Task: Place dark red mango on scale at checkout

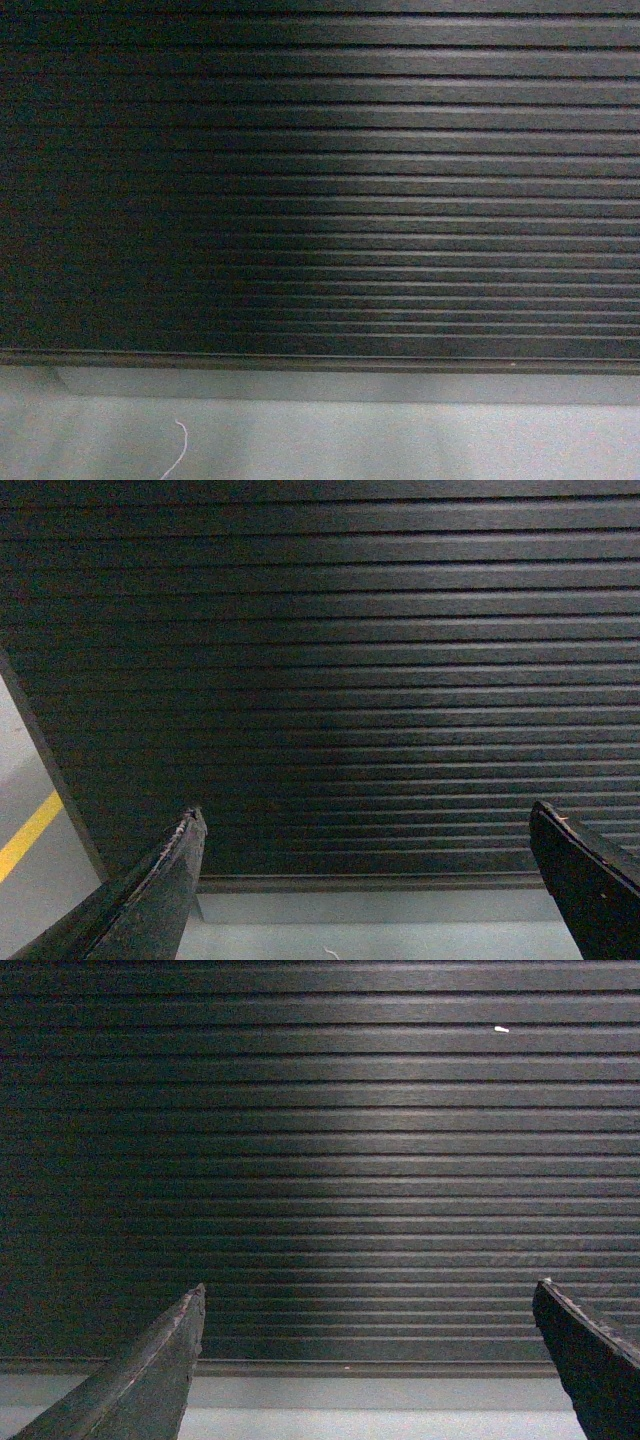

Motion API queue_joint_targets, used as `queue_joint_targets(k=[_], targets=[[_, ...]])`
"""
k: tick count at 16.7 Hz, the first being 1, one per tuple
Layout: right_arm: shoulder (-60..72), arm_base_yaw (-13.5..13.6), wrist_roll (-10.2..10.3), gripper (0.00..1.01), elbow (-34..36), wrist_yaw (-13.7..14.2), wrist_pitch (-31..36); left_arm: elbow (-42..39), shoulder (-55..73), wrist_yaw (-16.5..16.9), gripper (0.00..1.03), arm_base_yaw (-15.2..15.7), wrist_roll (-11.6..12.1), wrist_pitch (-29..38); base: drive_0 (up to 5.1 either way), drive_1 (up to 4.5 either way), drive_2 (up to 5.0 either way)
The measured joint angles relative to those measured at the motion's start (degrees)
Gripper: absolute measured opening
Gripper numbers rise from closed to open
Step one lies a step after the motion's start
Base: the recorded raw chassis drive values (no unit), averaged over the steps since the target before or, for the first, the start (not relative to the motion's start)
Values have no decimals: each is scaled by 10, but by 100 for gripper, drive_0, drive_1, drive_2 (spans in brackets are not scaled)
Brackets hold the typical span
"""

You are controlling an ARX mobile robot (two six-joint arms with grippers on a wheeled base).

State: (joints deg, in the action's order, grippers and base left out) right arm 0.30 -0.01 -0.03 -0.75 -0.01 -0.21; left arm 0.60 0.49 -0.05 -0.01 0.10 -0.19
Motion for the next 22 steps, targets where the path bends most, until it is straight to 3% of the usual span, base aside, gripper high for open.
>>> queue_joint_targets(k=[11,22], targets=[[0,0,0,98,0,0,0,0,0,0,98,0,0,0,-5,195,-206],[0,0,0,98,0,0,0,0,0,0,98,0,0,0,0,0,0]])
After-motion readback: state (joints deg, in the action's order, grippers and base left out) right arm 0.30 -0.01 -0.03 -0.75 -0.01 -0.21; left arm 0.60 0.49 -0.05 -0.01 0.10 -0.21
